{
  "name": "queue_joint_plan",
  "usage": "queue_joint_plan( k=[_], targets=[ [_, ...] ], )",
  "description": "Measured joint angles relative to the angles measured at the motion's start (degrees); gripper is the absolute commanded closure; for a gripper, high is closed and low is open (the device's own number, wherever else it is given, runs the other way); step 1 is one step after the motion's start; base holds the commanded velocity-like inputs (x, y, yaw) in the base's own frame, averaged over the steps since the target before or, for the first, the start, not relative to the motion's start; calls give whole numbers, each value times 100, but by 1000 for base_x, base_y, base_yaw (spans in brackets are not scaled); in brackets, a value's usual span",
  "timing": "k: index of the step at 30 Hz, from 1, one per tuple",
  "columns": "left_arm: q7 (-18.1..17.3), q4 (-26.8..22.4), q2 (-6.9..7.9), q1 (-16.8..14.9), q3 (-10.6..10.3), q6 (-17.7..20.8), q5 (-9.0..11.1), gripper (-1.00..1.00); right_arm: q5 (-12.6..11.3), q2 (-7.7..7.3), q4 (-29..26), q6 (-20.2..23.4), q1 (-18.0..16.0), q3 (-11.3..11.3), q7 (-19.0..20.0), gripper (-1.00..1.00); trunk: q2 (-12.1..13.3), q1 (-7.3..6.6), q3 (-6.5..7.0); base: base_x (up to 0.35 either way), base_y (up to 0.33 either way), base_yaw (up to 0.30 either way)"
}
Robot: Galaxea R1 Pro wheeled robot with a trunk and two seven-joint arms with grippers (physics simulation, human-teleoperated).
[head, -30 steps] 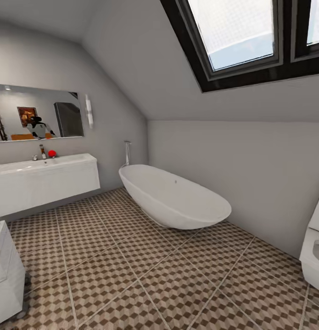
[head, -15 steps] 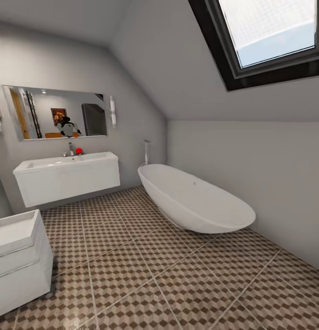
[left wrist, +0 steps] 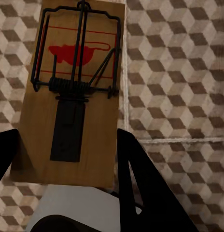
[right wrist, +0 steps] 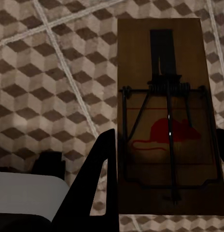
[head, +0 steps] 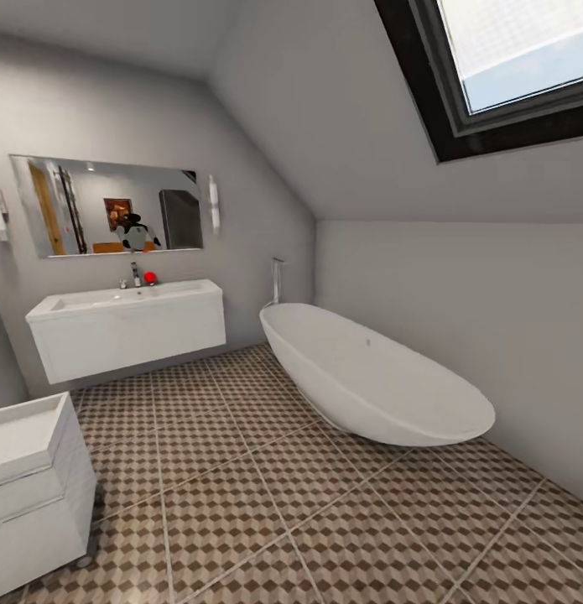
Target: Take the four mousetraps from the cabinet in the bathroom and place them on the bathroom floor. Make sure all four end up on the same floor surface, and ensure that at least two of them are either under or directly next to the same bathroom sink.
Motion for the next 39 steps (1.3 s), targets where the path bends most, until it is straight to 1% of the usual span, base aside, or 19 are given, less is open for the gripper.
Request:
queue_joint_plan(
  k=[20,39],
  targets=[
    [-1,0,0,0,0,5,9,100,-9,12,0,24,-2,-3,19,100,0,0,0,324,0,0],
    [-1,0,8,1,0,-1,11,100,-11,3,2,8,-1,-6,34,100,0,0,0,324,0,266]
  ],
)
